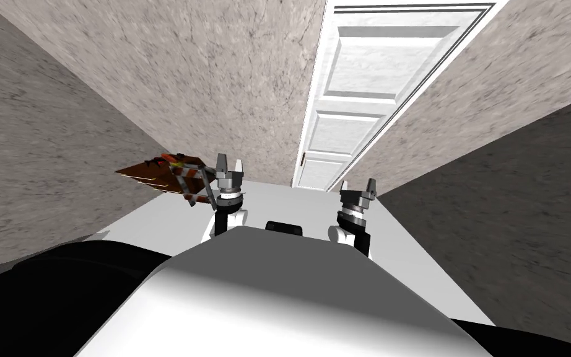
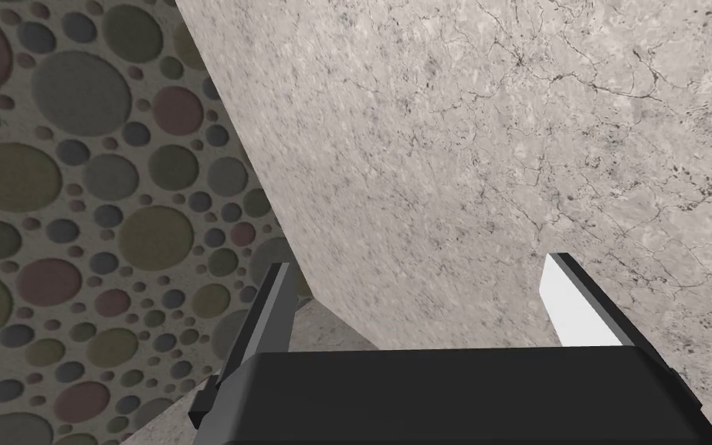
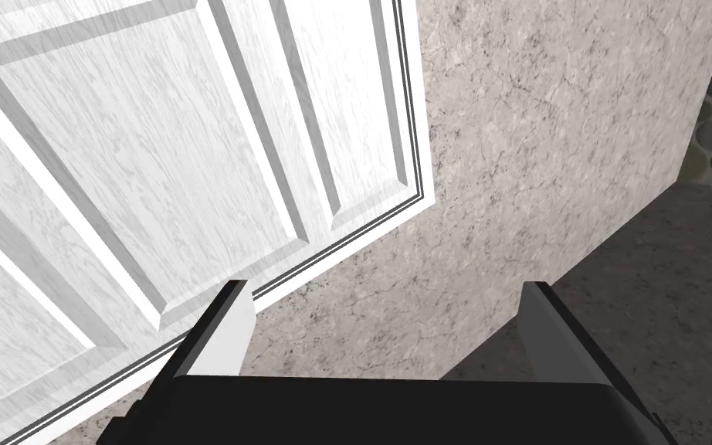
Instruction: Pull the door open
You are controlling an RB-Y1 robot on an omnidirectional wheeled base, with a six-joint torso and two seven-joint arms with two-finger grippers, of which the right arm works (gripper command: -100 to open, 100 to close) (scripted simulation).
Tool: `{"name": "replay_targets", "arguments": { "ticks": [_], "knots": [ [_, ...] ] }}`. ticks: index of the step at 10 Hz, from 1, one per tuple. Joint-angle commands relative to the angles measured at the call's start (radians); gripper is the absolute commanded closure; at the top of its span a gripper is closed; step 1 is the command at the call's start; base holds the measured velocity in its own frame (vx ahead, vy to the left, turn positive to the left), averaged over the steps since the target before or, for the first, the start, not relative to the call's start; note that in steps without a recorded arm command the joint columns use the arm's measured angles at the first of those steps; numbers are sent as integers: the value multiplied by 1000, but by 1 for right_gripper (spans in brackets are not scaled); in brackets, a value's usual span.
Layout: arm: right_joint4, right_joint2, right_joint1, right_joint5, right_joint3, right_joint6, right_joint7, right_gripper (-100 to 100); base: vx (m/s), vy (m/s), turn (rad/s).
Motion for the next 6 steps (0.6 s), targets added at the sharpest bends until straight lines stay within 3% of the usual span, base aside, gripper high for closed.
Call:
{"name": "replay_targets", "arguments": {
  "ticks": [1, 6],
  "knots": [
    [42, -8, -1, -22, 6, -26, -32, -100, 112, 7, 175],
    [132, -36, 4, -92, 9, -76, -120, -100, 86, 2, 149]
  ]
}}
